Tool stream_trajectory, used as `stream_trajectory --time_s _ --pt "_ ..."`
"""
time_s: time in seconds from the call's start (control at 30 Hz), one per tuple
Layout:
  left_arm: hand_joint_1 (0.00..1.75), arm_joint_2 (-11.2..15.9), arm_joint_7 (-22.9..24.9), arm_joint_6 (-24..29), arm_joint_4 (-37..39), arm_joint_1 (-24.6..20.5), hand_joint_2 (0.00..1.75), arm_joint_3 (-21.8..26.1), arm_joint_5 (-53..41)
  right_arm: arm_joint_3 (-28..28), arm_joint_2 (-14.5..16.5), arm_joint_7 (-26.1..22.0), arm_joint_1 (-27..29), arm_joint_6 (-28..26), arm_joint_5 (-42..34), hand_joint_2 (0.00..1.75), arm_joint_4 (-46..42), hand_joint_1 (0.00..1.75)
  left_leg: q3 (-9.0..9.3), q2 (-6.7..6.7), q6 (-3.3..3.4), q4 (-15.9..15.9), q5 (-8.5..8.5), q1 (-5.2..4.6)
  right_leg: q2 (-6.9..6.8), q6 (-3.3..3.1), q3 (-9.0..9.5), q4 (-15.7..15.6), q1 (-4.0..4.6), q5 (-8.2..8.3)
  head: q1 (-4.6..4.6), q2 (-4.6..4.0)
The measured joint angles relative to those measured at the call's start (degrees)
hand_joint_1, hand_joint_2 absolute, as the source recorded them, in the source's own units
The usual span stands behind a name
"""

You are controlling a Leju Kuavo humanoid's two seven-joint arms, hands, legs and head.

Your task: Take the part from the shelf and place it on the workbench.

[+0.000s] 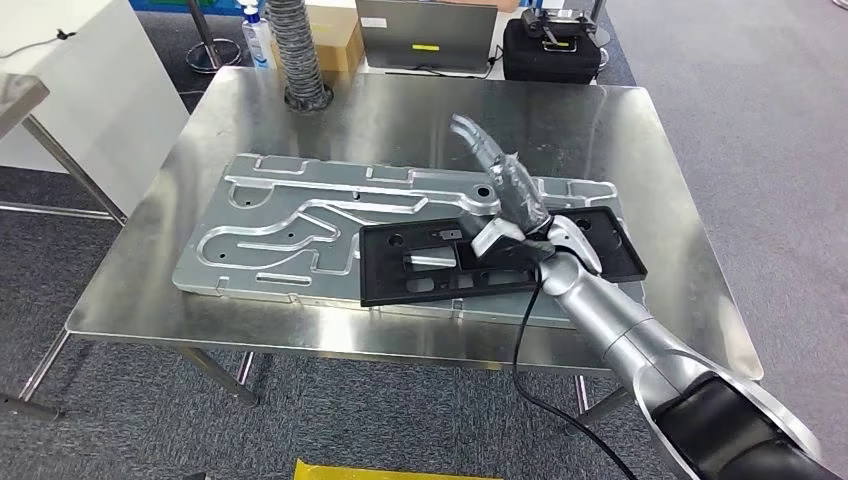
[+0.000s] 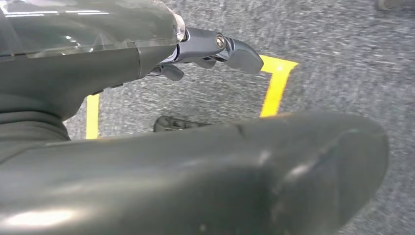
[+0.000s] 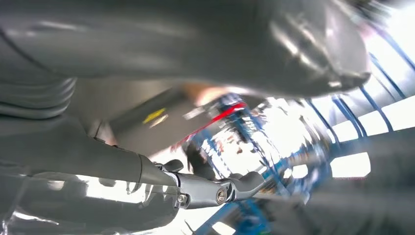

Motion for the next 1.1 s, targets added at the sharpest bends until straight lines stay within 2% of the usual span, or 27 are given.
stream_trajectory --time_s 0.07,0.1,0.17,0.23,0.27,0.3,0.33,0.4,0.43,0.47,0.5,0.57,0.6,0.63,0.67,0.73,0.77,0.8,0.83,0.9,0.93,0.97,1.0,1.07,1.1 --pt "0.0 0.1 -0.2 0.0 0.0 0.8 0.0 0.4 1.2 -6.7 0.2 -0.5 3.5 2.4 -8.1 0.0 -9.0 0.0 -0.07 0.51 -0.5 0.2 -0.27 0.03 0.67 -0.03 0.24 -0.9 -0.33 0.13 -0.01 0.0" --pt "0.0 0.2 -0.4 0.0 0.0 1.3 0.0 0.7 1.9 -10.5 0.2 -0.6 5.6 2.3 -10.6 0.0 -14.0 0.0 -0.29 0.82 -0.79 1.0 -1.08 0.05 0.89 -0.12 0.45 -1.3 -0.52 0.29 0.0 0.0" --pt "0.0 0.3 -0.9 0.0 0.0 2.2 0.0 1.6 3.3 -19.1 0.3 -0.7 10.0 1.5 -12.8 0.0 -23.5 0.0 -2.15 1.34 -1.41 6.0 -4.5 0.3 1.14 -0.29 0.81 -1.8 -0.74 0.49 0.01 0.0" --pt "0.0 0.3 -1.3 -0.1 0.0 2.9 0.0 2.7 4.6 -28.1 0.3 -0.8 14.7 -0.3 -11.3 0.0 -31.9 0.0 -5.17 1.62 -1.96 13.5 -8.16 0.75 1.4 -0.35 0.86 -1.8 -0.76 0.46 0.01 0.0" --pt "0.0 0.3 -1.5 -0.3 0.0 3.3 0.0 3.2 5.2 -32.1 0.3 -0.8 17.1 -1.7 -9.3 0.0 -35.3 0.0 -6.03 1.71 -2.2 15.7 -8.76 1.0 1.64 -0.3 0.88 -1.8 -0.81 0.42 0.01 0.0" --pt "0.0 0.4 -1.8 -0.6 0.0 3.5 0.0 3.7 5.7 -35.9 0.3 -0.8 19.6 -3.4 -6.7 0.0 -38.3 0.0 -5.88 1.78 -2.43 15.8 -8.23 1.27 1.96 -0.16 0.91 -1.7 -0.92 0.36 0.01 0.0" --pt "0.0 0.4 -2.2 -1.1 0.0 3.7 0.0 4.1 6.2 -39.5 0.4 -0.8 22.0 -5.6 -3.7 0.0 -40.9 0.0 -4.57 1.83 -2.64 13.5 -6.69 1.54 2.38 0.06 0.99 -1.7 -1.09 0.26 0.01 0.0" --pt "0.0 0.4 -3.2 -2.3 0.0 4.0 0.0 5.0 6.8 -47.1 0.7 -0.8 27.3 -10.8 2.4 0.0 -44.7 0.0 -0.34 1.2 -3.02 5.8 -3.43 2.03 3.18 0.81 1.12 -1.3 -1.37 -0.08 0.01 0.0" --pt "0.0 0.4 -3.5 -2.9 0.0 4.0 0.0 5.4 6.9 -50.9 1.0 -0.8 30.1 -13.2 4.8 0.0 -45.7 0.0 1.28 0.76 -2.92 2.8 -2.67 2.17 3.53 1.24 1.07 -1.1 -1.38 -0.21 0.01 0.0" --pt "0.0 0.4 -3.7 -3.3 0.0 4.1 0.0 5.7 6.8 -54.4 1.3 -0.8 33.0 -15.0 6.4 0.0 -46.2 0.0 2.16 0.41 -2.68 1.2 -2.52 2.18 3.83 1.7 0.99 -1.0 -1.37 -0.2 0.02 0.0" --pt "0.0 0.4 -3.8 -3.6 0.0 4.2 0.0 5.9 6.6 -57.9 1.8 -0.8 36.0 -16.3 7.4 0.0 -46.3 0.0 2.42 0.27 -2.32 0.8 -2.8 2.04 4.13 2.12 0.92 -1.0 -1.35 -0.07 0.02 0.0" --pt "0.0 0.4 -3.6 -4.1 0.0 4.3 0.0 6.4 5.8 -63.7 3.7 -0.8 41.9 -17.9 9.0 0.0 -45.6 0.0 2.46 0.85 -1.35 0.4 -2.46 1.9 4.52 2.82 0.97 -1.2 -1.55 0.1 0.03 0.0" --pt "0.0 0.4 -3.5 -4.2 0.0 4.2 0.0 6.7 5.4 -66.3 5.1 -0.8 44.5 -18.5 10.1 0.0 -44.7 0.0 2.47 1.18 -0.88 0.2 -2.22 1.86 4.41 3.02 0.79 -0.8 -1.63 -0.56 0.03 0.0" --pt "0.0 0.4 -3.4 -4.2 0.0 4.2 0.0 6.9 5.2 -68.5 6.9 -0.8 46.7 -18.8 11.4 0.0 -43.4 0.0 2.39 1.55 -0.41 -0.1 -1.93 1.84 4.18 3.14 0.19 0.7 -1.68 -1.93 0.03 0.0" --pt "0.0 0.4 -3.4 -4.3 0.0 4.2 0.0 7.1 4.9 -70.5 9.0 -0.8 48.3 -19.0 13.0 0.0 -41.9 0.0 2.22 1.92 -0.03 -0.3 -1.69 1.75 3.89 3.16 -0.9 3.3 -1.7 -3.97 0.03 0.0" --pt "0.0 0.4 -3.4 -4.4 0.0 4.2 0.0 7.2 4.5 -73.8 13.9 -0.8 50.7 -19.0 16.6 0.0 -38.4 0.0 1.6 2.67 0.44 -0.4 -1.32 1.32 3.64 3.12 -3.84 10.8 -1.64 -8.24 0.03 0.0" --pt "0.0 0.4 -3.4 -4.4 0.0 4.2 0.0 7.2 4.2 -75.1 16.6 -0.8 51.5 -18.7 18.7 0.0 -36.2 0.0 1.26 3.04 0.57 -0.4 -1.12 1.1 3.64 3.07 -4.74 13.5 -1.59 -9.33 0.03 0.0" --pt "0.0 0.4 -3.5 -4.5 0.0 4.2 0.0 7.2 4.0 -76.4 19.4 -0.8 52.1 -18.2 20.7 0.0 -33.7 0.0 0.92 3.4 0.63 -0.4 -0.88 0.92 3.62 2.94 -4.66 14.4 -1.52 -9.35 0.03 0.0" --pt "0.0 0.4 -3.5 -4.5 0.0 4.3 0.0 7.2 3.7 -77.8 22.2 -0.8 52.4 -17.6 22.7 0.0 -31.2 0.0 0.56 3.71 0.61 -0.3 -0.61 0.8 3.57 2.74 -3.38 13.0 -1.4 -8.35 0.03 0.0" --pt "0.0 0.4 -3.4 -4.6 0.0 4.2 0.0 7.2 3.3 -80.5 27.5 -0.8 52.5 -16.7 26.4 0.0 -26.2 0.0 -0.05 4.16 0.38 -0.3 0.0 0.7 3.01 2.09 1.98 5.2 -0.93 -5.68 0.03 0.0" --pt "0.0 0.4 -3.3 -4.6 0.0 4.2 0.0 7.2 3.1 -81.7 29.1 -0.8 52.4 -16.5 28.2 0.0 -23.7 0.0 -0.2 4.28 0.16 -0.3 0.32 0.67 2.6 1.79 4.47 1.4 -0.6 -4.73 -0.01 0.0" --pt "0.0 0.3 -3.2 -4.6 0.0 4.1 0.0 7.2 2.9 -82.8 30.0 -0.8 52.2 -16.7 30.1 0.0 -20.7 0.0 -0.2 4.35 -0.13 -0.3 0.65 0.68 2.26 1.47 6.14 -1.2 -0.27 -4.24 -0.02 0.0" --pt "0.0 0.3 -3.1 -4.6 0.0 4.1 0.0 7.1 2.7 -84.0 30.2 -0.8 51.8 -17.0 31.9 0.0 -17.4 0.0 -0.15 4.43 -0.45 -0.4 1.02 0.75 2.05 1.21 6.9 -2.6 0.02 -4.08 -0.04 0.0" --pt "0.0 0.2 -2.9 -4.6 0.0 4.2 0.0 7.1 2.2 -86.4 29.7 -0.8 50.8 -18.0 35.5 0.0 -10.0 0.0 -0.15 4.53 -1.15 -0.6 1.76 0.97 2.2 0.5 6.57 -3.3 0.26 -3.04 -0.04 0.0" --pt "0.0 0.1 -2.8 -4.6 0.0 4.2 0.0 7.1 2.0 -87.7 29.5 -0.8 50.3 -18.4 37.3 0.0 -6.2 0.0 -0.42 4.38 -1.42 -0.5 1.44 1.07 2.23 0.14 6.29 -3.7 0.21 -2.36 -0.04 0.0"
